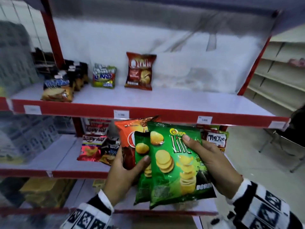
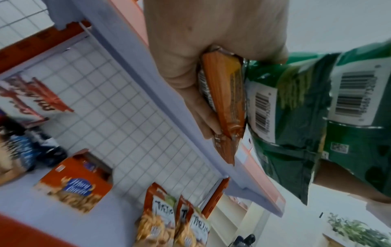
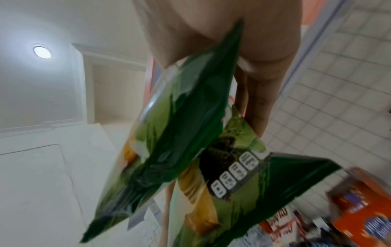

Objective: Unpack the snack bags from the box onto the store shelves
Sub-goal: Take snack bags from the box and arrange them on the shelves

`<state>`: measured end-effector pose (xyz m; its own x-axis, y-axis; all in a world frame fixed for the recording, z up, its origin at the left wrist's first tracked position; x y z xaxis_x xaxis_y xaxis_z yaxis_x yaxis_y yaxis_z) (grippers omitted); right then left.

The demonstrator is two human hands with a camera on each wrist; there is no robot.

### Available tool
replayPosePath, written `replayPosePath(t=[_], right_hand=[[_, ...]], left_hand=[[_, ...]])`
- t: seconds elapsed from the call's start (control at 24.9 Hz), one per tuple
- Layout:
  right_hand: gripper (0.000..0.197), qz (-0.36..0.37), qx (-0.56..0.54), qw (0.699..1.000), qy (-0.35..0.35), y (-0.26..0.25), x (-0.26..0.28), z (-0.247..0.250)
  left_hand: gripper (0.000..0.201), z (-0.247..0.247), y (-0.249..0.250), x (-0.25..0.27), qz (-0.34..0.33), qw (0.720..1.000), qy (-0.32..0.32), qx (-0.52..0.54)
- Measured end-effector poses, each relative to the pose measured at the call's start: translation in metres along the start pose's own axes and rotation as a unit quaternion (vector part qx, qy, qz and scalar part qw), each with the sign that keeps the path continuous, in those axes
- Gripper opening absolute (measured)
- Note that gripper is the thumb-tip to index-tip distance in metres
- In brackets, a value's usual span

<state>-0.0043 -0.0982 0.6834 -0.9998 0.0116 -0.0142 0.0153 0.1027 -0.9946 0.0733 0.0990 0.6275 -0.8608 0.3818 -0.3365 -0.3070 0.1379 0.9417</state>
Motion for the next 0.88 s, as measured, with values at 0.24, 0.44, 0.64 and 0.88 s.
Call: replayPosePath(t=[0.24,0.44,0.64,0.88], right_hand=[[0.044,0.155,0.105,0.971,0.146,-0.170,-0.048,0.045],[0.046,0.132,0.247,0.920,0.275,-0.220,-0.107,0.177],[0.043,0.061,0.328,0.909,0.249,-0.225,-0.191,0.240],[0.032,0.014,0.291,0.933,0.213,-0.192,-0.256,0.257]], left_hand=[[0.061,0.071,0.122,-0.109,-0.092,0.995,0.012,-0.035],[0.067,0.050,0.121,-0.164,-0.084,0.993,0.035,-0.070],[0.062,0.017,0.128,-0.215,-0.092,0.991,0.053,-0.079],[0.066,0.011,0.133,-0.266,-0.070,0.995,0.043,-0.052]])
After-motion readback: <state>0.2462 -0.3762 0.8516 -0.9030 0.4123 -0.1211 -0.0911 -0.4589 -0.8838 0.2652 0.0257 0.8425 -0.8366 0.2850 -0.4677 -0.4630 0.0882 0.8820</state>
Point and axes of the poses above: each hand's wrist, its own x-axis away from the middle knuckle, its own z-axis out of the back of the hand, y = z × x, the point moved 9 cm from there along -x, towards the middle knuckle, and after that the axes turned 9 degrees about -y, right-handed, at the moved point
